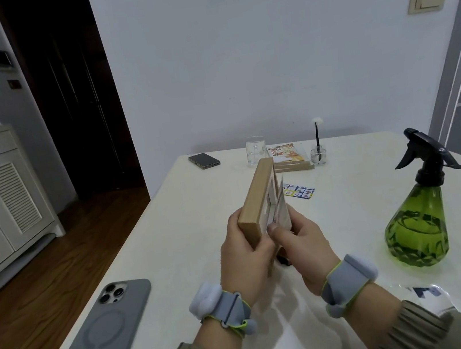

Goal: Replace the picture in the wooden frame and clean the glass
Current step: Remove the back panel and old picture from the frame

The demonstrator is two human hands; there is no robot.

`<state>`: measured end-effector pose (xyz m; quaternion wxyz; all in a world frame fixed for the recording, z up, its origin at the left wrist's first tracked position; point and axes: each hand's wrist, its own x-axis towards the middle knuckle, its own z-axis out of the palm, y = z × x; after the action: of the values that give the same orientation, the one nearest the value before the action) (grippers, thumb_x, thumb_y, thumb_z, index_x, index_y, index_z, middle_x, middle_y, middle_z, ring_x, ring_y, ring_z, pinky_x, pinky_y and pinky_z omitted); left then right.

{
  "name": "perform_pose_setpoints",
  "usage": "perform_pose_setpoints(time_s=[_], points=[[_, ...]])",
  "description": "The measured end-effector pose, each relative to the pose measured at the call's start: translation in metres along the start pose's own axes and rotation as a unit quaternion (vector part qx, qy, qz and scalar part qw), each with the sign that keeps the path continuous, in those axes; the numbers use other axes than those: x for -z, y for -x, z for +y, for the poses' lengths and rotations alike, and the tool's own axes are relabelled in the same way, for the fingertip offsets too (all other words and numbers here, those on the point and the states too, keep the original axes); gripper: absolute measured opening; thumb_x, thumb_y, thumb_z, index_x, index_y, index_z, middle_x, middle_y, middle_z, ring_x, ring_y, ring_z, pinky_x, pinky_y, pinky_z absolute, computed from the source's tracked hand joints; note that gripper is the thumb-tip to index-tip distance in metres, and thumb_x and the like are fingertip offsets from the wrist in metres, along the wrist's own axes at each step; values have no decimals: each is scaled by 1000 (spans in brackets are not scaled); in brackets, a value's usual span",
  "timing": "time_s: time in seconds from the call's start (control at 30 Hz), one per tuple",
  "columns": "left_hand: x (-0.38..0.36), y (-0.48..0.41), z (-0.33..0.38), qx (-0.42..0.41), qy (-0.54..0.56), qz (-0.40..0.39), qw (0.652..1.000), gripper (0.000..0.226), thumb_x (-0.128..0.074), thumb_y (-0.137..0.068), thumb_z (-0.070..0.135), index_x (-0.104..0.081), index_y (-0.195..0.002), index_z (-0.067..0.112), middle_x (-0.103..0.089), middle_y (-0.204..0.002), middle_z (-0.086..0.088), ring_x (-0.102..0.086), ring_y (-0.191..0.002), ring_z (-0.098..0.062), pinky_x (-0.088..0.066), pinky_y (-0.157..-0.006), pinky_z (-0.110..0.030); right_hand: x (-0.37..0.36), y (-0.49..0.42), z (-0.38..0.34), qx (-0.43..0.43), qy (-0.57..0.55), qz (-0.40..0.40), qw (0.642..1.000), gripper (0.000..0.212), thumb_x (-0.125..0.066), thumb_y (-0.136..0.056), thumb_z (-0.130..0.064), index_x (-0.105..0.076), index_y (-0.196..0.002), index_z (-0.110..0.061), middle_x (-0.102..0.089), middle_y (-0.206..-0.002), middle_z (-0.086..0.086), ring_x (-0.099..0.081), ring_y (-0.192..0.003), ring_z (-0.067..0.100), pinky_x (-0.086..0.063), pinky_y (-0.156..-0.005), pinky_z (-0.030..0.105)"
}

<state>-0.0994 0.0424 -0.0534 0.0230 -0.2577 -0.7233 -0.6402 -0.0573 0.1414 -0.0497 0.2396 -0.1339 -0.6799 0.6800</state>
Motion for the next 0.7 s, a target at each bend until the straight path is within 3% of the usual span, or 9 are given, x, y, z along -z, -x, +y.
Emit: perform_pose_setpoints(time_s=[0.13, 0.27, 0.3, 0.37, 0.43, 0.5, 0.6, 0.7], points=[[1, -2, 2, 27, 4, 73, 997, 33, -62, -81, 8, -50, -104, 28, -58, -73, 12, -57, -62, -2, -42, -54, -2, 1, -4, 5, 38, 73, 29, 996, 38, -44, -93, -3, -65, -112, -29, -75, -93, -7, -67, -83, 11, -52, -72, 25], [7, -6, -2, 42, 16, 137, 990, 24, -61, -82, 7, -51, -98, 20, -56, -72, 6, -50, -61, -5, -40, -51, -2, 5, -5, 0, 44, 127, 63, 989, 38, -37, -93, -2, -64, -83, -27, -68, -62, -20, -59, -62, -2, -46, -57, 14], [9, -7, -2, 50, 21, 149, 987, 22, -60, -82, 6, -50, -95, 21, -55, -73, 6, -49, -61, -5, -40, -50, -3, 6, -5, -1, 44, 150, 74, 985, 38, -36, -93, 0, -63, -88, -25, -68, -66, -18, -59, -67, 0, -46, -58, 15], [12, -10, -4, 72, 39, 171, 982, 24, -58, -81, 3, -47, -87, 24, -54, -73, 13, -50, -60, -7, -41, -47, -5, 10, -10, 0, 51, 228, 95, 968, 39, -35, -93, 0, -61, -117, -17, -70, -100, -2, -61, -98, 17, -48, -79, 26], [14, -13, -5, 94, 54, 192, 975, 25, -58, -81, 3, -45, -82, 24, -54, -73, 15, -53, -62, -11, -41, -49, -14, 14, -13, 2, 38, 318, 86, 943, 49, -36, -93, -3, -44, -140, -15, -57, -128, 10, -50, -123, 29, -40, -99, 35], [16, -14, -5, 111, 55, 208, 970, 19, -58, -82, 4, -45, -86, 17, -53, -72, 10, -50, -60, -9, -38, -49, -16, 16, -13, 2, 5, 410, 51, 911, 55, -40, -93, -10, -31, -147, -16, -46, -142, 10, -41, -132, 30, -35, -106, 36], [17, -14, -6, 112, 54, 222, 967, 19, -58, -82, 3, -44, -90, 13, -51, -71, 8, -48, -58, -9, -38, -45, -10, 17, -11, 6, -46, 531, -12, 846, 53, -43, -92, -13, -35, -144, -19, -43, -145, 8, -43, -130, 30, -39, -106, 40], [17, -15, -7, 111, 67, 236, 963, 24, -58, -82, 4, -42, -82, 21, -51, -70, 14, -52, -60, -14, -38, -51, -19, 17, -9, 16, -61, 613, -59, 785, 36, -40, -94, -23, -45, -129, -16, -54, -129, 9, -51, -117, 31, -44, -98, 44]])
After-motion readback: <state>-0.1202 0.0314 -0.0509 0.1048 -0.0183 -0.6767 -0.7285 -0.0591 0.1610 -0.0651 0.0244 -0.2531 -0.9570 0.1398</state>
